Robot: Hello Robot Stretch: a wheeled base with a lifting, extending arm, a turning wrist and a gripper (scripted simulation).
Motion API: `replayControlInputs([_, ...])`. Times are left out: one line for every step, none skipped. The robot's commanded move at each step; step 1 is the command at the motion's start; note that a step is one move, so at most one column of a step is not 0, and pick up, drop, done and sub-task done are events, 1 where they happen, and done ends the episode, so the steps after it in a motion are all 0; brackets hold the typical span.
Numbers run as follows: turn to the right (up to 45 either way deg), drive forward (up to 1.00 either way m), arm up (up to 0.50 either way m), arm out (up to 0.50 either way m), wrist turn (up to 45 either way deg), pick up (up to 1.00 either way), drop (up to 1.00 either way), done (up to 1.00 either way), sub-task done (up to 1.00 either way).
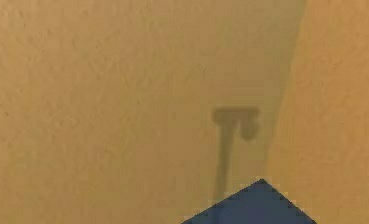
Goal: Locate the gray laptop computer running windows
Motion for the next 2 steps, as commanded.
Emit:
replayControlInputs([-45.0, 0.00, 0.00, 0.00, 0.0, 0.00, 0.00, 0.00, 0.00])
replayControlInputs([-45.0, 0.00, 0.00, 0.00, 0.0, 0.00, 0.00, 0.00, 0.00])
